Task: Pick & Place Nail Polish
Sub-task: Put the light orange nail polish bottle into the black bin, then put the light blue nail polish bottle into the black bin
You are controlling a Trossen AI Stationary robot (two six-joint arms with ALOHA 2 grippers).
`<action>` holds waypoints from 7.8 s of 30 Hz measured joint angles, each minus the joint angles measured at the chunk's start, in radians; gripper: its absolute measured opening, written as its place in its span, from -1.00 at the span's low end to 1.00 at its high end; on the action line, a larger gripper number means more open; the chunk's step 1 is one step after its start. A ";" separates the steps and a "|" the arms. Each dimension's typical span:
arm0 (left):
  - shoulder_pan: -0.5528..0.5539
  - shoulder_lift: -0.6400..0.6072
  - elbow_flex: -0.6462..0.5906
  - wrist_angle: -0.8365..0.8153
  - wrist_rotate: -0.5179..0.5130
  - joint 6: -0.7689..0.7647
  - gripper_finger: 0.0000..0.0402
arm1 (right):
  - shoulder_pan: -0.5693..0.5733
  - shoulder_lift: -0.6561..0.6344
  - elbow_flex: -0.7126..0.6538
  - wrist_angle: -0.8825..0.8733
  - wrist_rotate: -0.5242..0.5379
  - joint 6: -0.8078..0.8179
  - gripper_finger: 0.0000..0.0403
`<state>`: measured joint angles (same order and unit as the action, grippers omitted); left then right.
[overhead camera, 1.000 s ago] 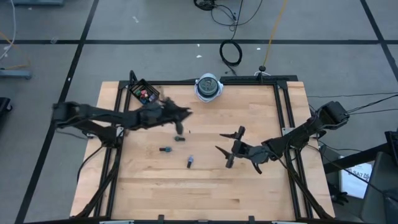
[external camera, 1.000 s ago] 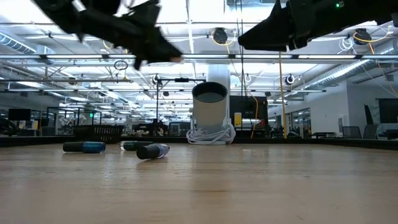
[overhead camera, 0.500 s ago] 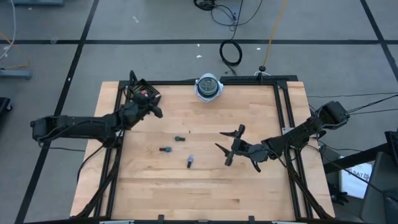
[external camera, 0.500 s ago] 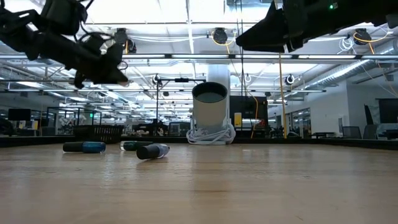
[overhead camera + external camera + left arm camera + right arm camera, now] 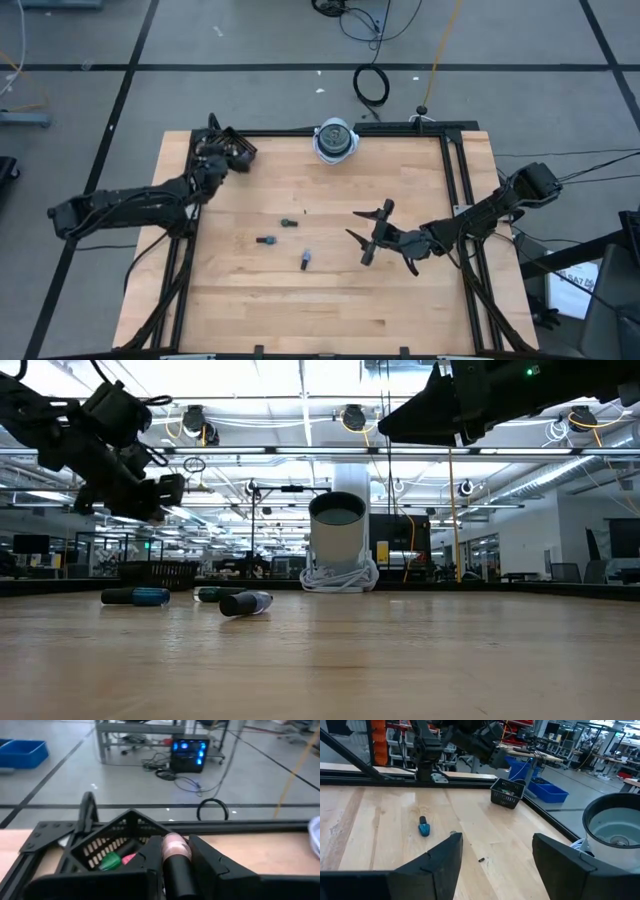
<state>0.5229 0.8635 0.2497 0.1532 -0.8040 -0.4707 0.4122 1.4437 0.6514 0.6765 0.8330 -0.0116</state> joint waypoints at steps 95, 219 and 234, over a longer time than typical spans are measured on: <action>0.037 0.175 0.002 0.289 0.448 0.016 0.35 | -0.048 0.515 0.665 -1.085 -0.438 0.837 0.04; 0.025 0.175 0.001 0.268 0.489 0.017 0.35 | -0.056 0.424 0.157 0.886 -1.412 0.352 -0.77; 0.025 0.175 0.001 0.267 0.489 0.022 0.35 | -0.157 0.423 0.157 0.122 -0.825 0.295 -0.77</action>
<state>0.5484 1.0386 0.2508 0.4200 -0.3145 -0.4488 0.2553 1.8668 0.8085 0.7984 0.0077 0.2837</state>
